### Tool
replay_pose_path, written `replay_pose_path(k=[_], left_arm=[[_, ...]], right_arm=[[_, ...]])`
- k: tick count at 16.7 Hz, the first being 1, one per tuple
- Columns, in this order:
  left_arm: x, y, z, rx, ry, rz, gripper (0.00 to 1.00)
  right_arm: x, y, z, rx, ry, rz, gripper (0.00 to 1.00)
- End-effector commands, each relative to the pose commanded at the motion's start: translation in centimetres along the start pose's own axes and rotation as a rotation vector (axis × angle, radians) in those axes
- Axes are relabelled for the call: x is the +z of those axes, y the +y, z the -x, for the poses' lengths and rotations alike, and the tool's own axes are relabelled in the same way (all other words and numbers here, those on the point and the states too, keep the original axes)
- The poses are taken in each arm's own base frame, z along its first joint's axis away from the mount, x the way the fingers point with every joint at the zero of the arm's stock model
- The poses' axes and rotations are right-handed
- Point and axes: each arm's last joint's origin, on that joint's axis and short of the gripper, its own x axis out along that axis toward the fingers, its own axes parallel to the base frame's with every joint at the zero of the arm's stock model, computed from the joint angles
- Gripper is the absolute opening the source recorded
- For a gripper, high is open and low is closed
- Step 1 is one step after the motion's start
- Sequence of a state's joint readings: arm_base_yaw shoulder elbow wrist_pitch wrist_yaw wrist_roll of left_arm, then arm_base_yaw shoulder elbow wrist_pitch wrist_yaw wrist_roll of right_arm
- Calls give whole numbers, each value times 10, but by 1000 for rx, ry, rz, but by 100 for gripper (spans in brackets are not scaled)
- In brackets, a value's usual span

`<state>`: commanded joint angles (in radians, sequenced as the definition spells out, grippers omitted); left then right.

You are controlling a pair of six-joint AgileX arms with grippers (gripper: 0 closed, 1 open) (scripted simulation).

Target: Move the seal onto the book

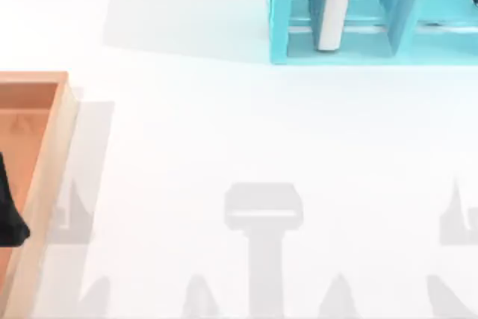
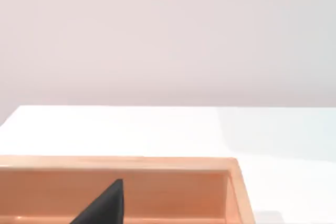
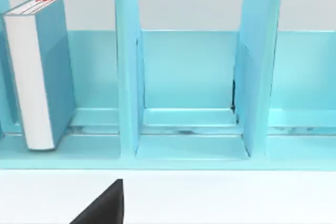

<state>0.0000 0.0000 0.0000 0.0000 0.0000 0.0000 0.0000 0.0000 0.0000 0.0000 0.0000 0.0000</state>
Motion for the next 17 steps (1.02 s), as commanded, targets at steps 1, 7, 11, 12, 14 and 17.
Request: replay_pose_path(k=[1,7,11,12,14,17], left_arm=[[0,0,0,0,0,0,100],[0,0,0,0,0,0,100],[0,0,0,0,0,0,100],[0,0,0,0,0,0,100],[0,0,0,0,0,0,100],[0,0,0,0,0,0,100]], right_arm=[[0,0,0,0,0,0,100],[26,4,-7,-7,-21,8,100],[62,14,-35,-17,-16,17,100],[70,18,-47,-20,-8,19,100],[82,30,-78,-24,11,23,100],[82,59,-134,-30,48,29,100]])
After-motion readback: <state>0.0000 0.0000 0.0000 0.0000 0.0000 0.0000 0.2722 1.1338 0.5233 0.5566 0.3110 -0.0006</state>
